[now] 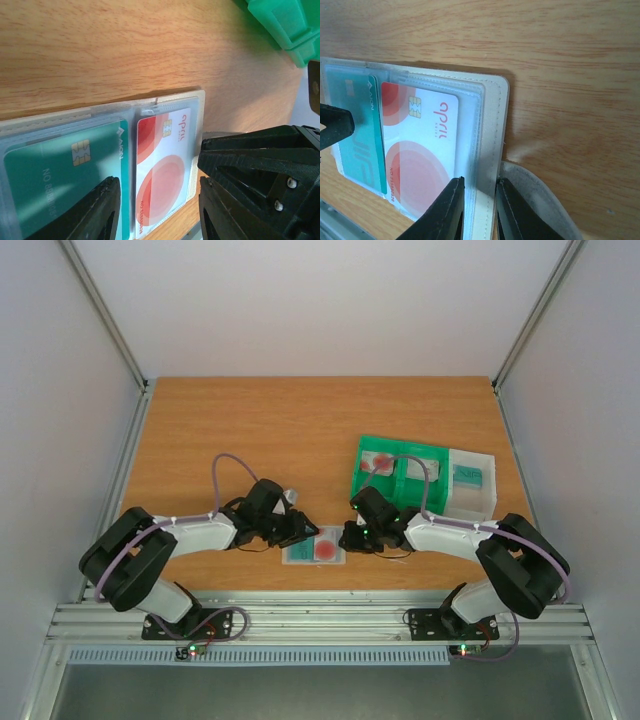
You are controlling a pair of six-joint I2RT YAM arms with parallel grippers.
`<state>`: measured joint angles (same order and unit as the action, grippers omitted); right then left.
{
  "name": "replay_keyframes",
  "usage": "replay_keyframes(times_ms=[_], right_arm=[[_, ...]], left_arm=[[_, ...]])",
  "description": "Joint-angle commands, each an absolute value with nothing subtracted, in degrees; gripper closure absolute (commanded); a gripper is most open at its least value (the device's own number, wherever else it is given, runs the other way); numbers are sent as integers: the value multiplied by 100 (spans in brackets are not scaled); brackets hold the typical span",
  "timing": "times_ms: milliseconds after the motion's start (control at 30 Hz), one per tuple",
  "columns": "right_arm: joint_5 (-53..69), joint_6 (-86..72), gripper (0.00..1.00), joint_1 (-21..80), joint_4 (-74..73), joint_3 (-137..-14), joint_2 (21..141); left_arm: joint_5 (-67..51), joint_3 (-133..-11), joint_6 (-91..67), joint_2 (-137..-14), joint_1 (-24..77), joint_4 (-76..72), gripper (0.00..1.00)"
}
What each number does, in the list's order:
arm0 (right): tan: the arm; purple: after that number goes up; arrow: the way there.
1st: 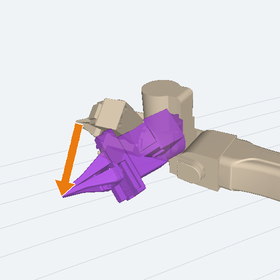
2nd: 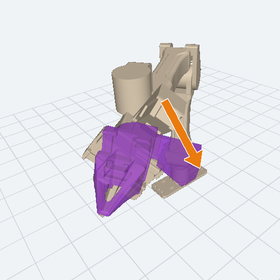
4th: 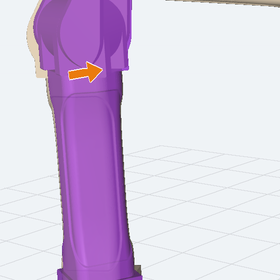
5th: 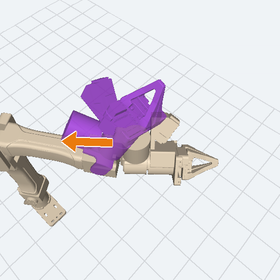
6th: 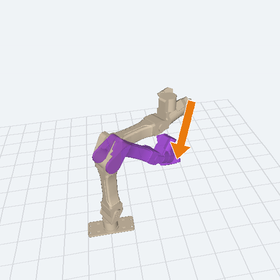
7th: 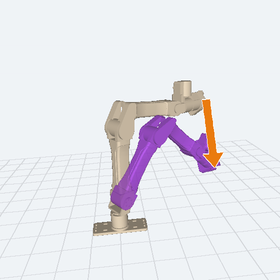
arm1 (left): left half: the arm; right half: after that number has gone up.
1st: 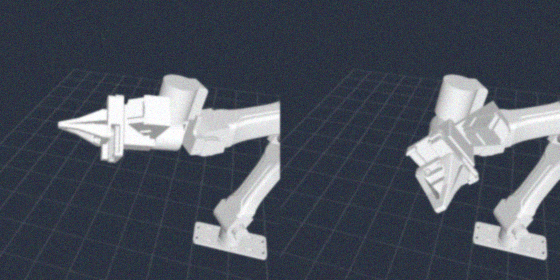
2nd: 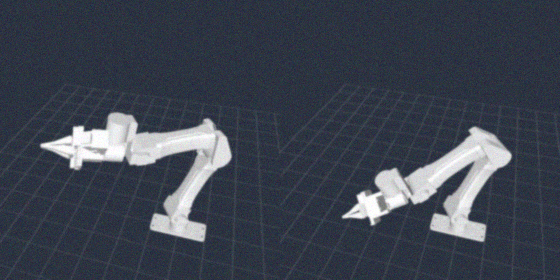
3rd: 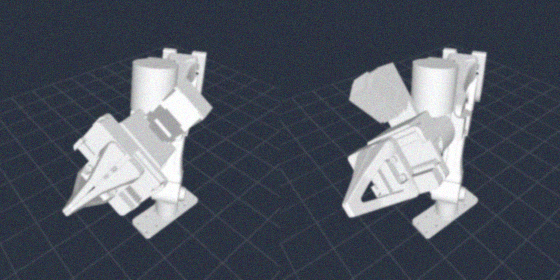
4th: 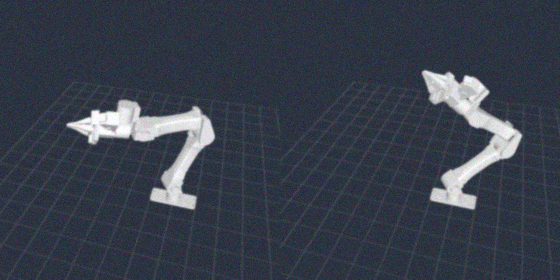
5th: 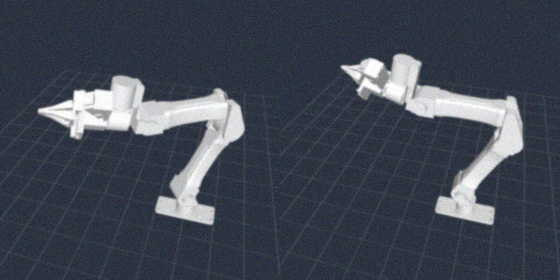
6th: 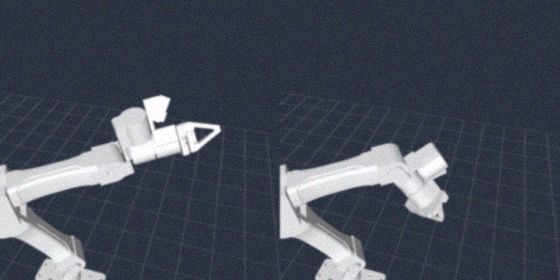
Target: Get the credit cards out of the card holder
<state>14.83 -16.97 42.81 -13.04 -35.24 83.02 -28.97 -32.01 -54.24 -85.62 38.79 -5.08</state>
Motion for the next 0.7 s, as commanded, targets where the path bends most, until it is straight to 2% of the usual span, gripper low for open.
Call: replay_keyframes(times_ms=[0, 233, 467, 667], right_arm=[[1720, -1924, 80, 4277, -1210, -3511, 8283], [1572, -1861, 79, 4274, -1398, -3610, 8197], [1353, -1737, 69, 4267, -1547, -3848, 8275], [1416, -1705, 67, 4274, -1464, -3964, 8616]], left_arm=[[-2869, -3142, -5230, -8452, 3841, -508, 56], [-2969, -3169, -5227, -8536, 3824, -616, 56], [-3045, -3112, -5297, -8660, 3822, -822, 56], [-3050, -3091, -5317, -8698, 3821, -891, 56]])
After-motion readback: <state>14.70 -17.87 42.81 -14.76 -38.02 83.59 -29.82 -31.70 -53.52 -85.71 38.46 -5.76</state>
